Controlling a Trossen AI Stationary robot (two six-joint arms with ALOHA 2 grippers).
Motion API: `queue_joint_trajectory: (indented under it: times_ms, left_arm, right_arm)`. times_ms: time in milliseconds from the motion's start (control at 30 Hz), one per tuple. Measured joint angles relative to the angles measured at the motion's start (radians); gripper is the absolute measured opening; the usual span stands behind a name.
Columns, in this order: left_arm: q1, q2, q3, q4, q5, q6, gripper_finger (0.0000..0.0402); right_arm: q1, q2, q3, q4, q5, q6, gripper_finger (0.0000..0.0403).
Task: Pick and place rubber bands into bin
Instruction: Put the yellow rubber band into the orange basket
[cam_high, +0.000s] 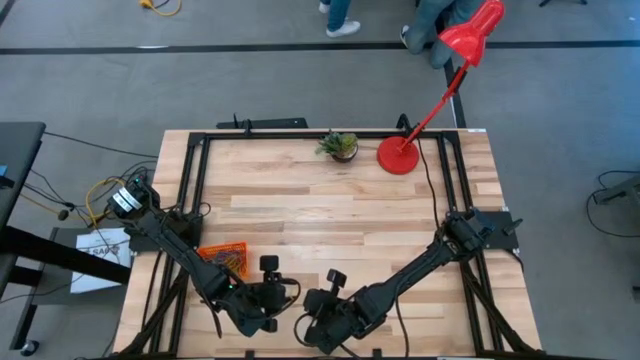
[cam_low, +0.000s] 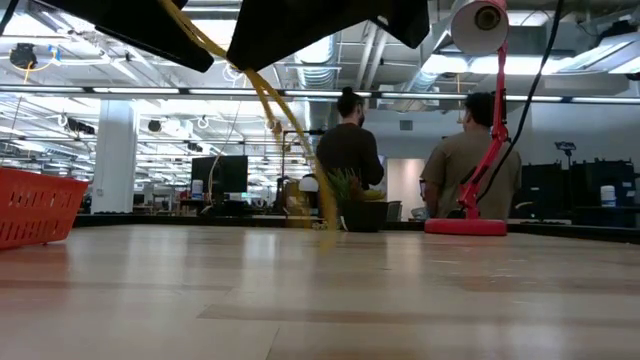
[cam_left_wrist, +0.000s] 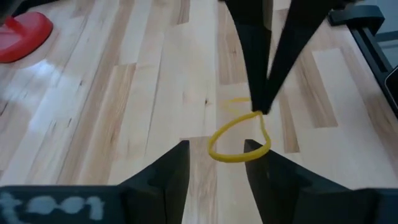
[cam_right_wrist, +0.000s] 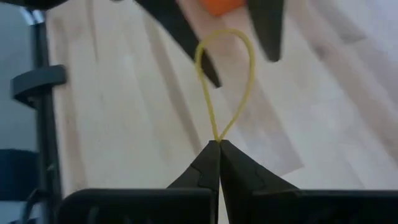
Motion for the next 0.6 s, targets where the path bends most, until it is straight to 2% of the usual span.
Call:
queue_joint_trajectory:
  times_ms: [133, 267, 433, 600]
  left_arm:
    - [0.000, 0.000, 0.000, 0.012, 0.000, 0.000, 0.0144]
    - [0.000, 0.000, 0.000, 0.019, 0.008, 0.000, 0.0144]
    - [0.000, 0.000, 0.000, 0.018, 0.066, 0.000, 0.0144]
    - [0.000, 0.000, 0.000, 0.021, 0.074, 0.001, 0.0144]
  right_arm:
    - [-0.001, 0.000, -0.021, 0.051, -0.073, -0.006, 0.0000]
    - [-0.002, 0.001, -0.023, 0.059, -0.068, -0.009, 0.0000]
    - [-0.010, 0.001, -0.023, 0.060, -0.038, -0.037, 0.0000]
    - [-0.021, 0.001, -0.023, 0.065, -0.095, -0.059, 0.0000]
